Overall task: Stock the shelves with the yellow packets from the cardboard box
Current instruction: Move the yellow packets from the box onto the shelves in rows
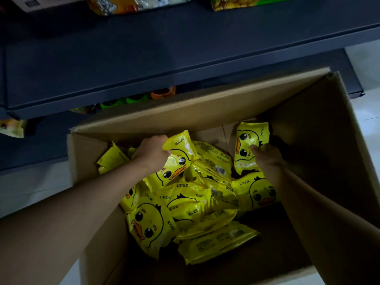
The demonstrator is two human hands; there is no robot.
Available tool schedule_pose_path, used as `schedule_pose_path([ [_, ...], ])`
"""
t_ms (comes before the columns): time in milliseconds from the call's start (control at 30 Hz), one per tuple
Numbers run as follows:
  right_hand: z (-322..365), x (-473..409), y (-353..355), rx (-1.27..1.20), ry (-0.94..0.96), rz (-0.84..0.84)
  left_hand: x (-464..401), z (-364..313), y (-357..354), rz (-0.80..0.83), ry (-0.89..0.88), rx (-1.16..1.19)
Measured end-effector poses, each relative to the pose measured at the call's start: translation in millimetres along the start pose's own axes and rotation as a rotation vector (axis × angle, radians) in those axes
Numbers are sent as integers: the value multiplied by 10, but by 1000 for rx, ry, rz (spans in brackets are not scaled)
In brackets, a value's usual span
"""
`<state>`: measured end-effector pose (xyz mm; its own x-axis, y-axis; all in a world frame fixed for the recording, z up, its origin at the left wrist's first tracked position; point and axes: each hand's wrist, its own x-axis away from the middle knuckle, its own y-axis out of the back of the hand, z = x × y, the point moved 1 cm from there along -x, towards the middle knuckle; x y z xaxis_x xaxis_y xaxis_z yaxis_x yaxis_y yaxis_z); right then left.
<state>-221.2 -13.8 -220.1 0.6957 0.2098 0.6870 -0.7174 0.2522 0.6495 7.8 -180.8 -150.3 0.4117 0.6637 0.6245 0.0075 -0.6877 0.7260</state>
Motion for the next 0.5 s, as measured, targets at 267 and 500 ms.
schedule_pose_path([
  [267,210,616,352,188,231,10,332,-181,352,-34,-2,30],
  [500,582,1269,1191,186,482,12,952,-579,959,-111,-37,64],
])
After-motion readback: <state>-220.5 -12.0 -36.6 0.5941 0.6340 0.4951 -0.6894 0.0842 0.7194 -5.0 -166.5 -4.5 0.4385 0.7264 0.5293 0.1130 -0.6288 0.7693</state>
